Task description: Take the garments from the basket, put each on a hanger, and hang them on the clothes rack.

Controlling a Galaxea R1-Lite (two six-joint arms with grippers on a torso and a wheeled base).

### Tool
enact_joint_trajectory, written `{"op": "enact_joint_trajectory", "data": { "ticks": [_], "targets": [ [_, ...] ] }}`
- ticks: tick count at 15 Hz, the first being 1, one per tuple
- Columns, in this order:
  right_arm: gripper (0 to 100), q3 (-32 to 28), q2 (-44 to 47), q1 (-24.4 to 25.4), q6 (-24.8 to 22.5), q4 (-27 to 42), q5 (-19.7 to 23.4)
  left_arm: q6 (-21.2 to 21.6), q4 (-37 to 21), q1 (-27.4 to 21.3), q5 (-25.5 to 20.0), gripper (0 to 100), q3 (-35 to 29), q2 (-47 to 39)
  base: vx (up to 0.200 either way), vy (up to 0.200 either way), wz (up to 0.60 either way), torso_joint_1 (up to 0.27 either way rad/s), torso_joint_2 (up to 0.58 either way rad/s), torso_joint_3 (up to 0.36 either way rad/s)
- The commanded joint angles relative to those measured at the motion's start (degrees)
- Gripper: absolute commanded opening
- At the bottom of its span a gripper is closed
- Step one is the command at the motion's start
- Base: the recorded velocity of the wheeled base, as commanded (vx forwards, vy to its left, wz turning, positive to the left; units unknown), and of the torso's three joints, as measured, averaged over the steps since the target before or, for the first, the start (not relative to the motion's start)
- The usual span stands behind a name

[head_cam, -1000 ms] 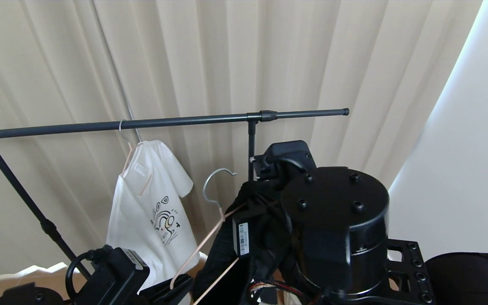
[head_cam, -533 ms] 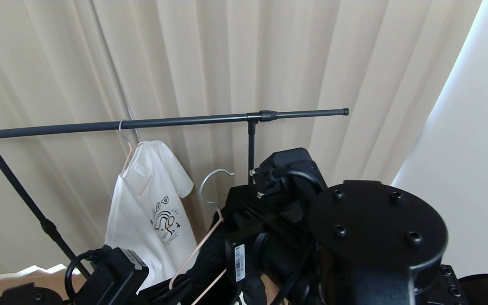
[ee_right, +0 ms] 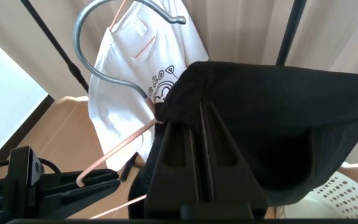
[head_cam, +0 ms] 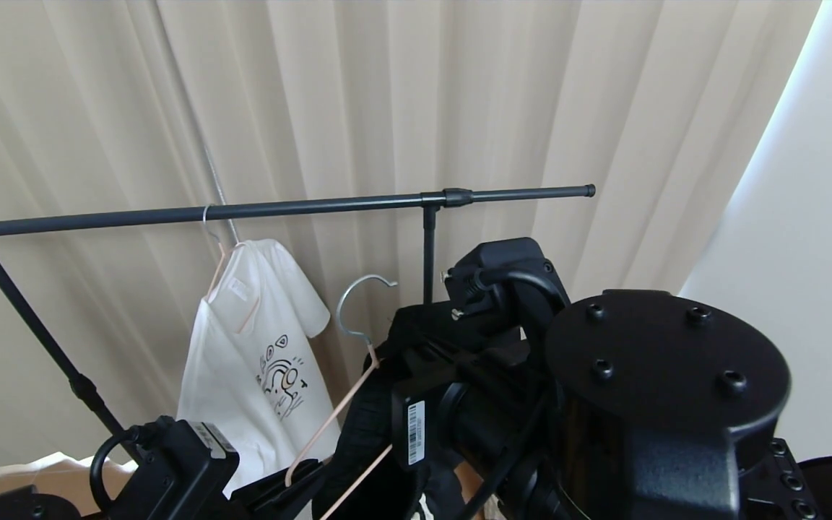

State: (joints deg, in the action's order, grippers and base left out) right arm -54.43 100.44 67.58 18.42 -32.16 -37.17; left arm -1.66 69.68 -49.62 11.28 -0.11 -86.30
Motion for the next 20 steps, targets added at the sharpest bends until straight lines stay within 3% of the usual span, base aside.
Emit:
{"op": "enact_joint_trajectory", "data": {
  "ticks": [1,15,16,17,20],
  "targets": [
    [100,0.1,-0.1,-0.1,-0.1,0.0,-0.1,0.0,0.0,0.0,0.0,0,0.1,0.0,0.0,0.0,0.0,0.0,0.0,0.0],
    [100,3.1,-4.8,-6.1,-3.3,0.1,0.8,-0.2,2.8,0.3,-0.1,0,0.1,0.0,0.0,0.0,0.0,0.0,0.0,0.0],
    [100,3.7,-5.3,-6.8,-3.8,0.1,1.7,-0.2,2.9,0.7,-0.2,0,0.1,0.0,0.0,0.0,0.0,0.0,0.0,0.0],
    [100,5.6,-6.9,-8.9,-4.9,0.1,6.1,-0.2,2.9,2.6,-1.1,0,0.1,-0.2,0.0,0.0,0.0,0.0,0.0,0.0],
    [100,11.4,-13.5,-11.9,-10.8,0.1,15.5,0.1,3.0,8.0,-9.6,0,0.1,0.6,0.0,0.0,0.0,0.0,0.0,0.0]
  ]
}}
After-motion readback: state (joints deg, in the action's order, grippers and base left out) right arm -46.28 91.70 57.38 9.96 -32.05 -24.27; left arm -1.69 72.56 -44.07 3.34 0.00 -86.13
